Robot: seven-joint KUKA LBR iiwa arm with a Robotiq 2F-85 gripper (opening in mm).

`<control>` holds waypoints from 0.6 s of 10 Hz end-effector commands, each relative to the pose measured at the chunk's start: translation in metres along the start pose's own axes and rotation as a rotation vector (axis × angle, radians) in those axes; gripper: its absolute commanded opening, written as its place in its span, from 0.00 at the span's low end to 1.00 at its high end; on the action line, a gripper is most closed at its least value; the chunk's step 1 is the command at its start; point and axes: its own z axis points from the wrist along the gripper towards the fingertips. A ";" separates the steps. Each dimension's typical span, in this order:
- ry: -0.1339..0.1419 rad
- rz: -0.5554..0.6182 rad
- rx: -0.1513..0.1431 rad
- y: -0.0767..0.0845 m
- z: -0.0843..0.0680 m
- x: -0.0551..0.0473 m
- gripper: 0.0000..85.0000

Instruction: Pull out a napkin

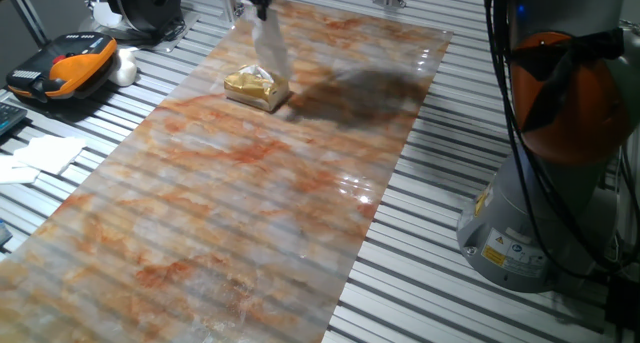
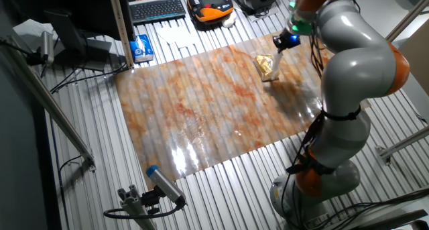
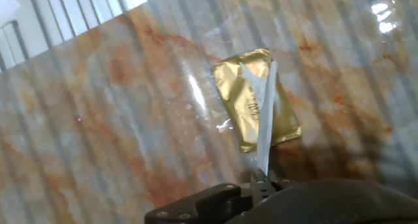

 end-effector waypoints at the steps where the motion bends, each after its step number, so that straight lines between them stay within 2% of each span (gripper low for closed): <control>1: -0.001 0.002 0.002 0.008 -0.003 0.000 0.00; 3: -0.009 0.014 0.004 0.026 -0.004 0.001 0.00; 6: -0.019 0.040 0.030 0.059 -0.012 0.003 0.00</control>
